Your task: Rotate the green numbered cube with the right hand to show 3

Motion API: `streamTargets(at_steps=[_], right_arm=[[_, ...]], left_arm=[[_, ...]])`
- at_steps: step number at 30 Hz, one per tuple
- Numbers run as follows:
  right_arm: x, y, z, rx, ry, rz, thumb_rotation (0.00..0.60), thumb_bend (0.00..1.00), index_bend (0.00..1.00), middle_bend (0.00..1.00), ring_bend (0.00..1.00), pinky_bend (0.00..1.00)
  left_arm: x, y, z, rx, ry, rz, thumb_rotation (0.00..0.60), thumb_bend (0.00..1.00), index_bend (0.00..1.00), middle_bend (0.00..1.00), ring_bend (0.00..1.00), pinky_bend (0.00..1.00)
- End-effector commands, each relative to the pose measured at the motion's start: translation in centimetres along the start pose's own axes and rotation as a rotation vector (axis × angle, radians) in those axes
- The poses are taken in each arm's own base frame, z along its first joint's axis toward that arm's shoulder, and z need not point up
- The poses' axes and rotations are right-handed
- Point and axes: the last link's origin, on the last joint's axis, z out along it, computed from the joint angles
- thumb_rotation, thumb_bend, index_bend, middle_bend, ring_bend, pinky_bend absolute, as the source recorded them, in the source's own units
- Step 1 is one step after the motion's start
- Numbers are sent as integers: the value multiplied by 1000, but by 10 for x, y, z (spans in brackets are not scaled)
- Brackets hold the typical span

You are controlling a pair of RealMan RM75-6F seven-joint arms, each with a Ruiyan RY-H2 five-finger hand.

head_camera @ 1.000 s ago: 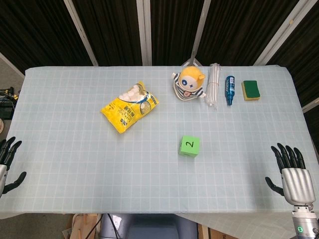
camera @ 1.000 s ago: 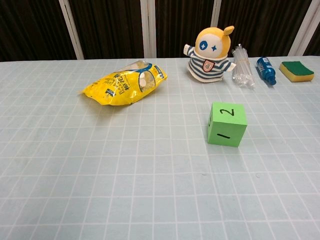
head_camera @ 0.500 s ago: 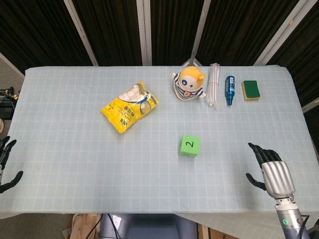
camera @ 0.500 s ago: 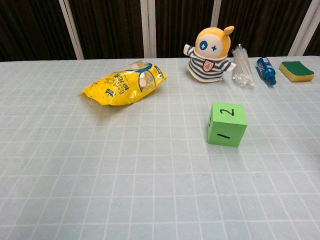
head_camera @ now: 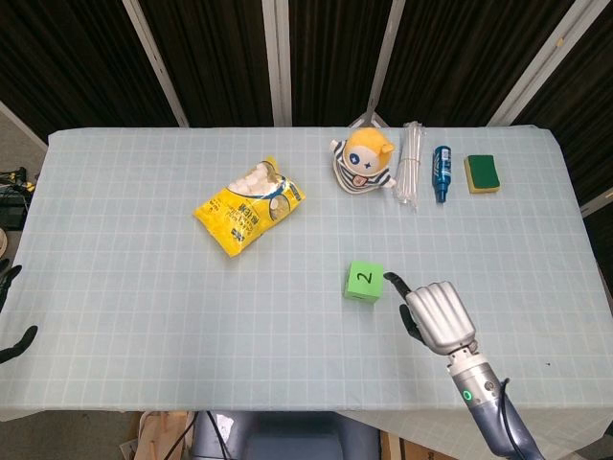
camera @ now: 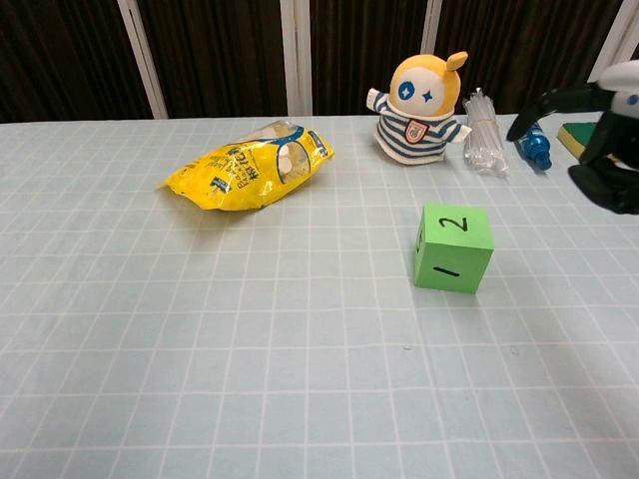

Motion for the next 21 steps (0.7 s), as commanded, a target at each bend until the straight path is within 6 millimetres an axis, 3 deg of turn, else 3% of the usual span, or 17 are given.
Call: streamTargets(at_steps=[1,8,21], right_arm=[[2,-50,23,69,-74,-52,600,708,244,889,894,763],[-4,-79,49,17,-196,-172,600,752,216,890,894,763],[-10,-111,70,-70,-314,-256,600,768,216,890,894,762]], left_arm=[[1,-1,1,2,-6,-8,600,361,65,6,0,0],[3,-8,5,27,-14,-28,600,361,65,8,0,0],[4,-12,8,35,-29,-49,600,361,65,9,0,0]])
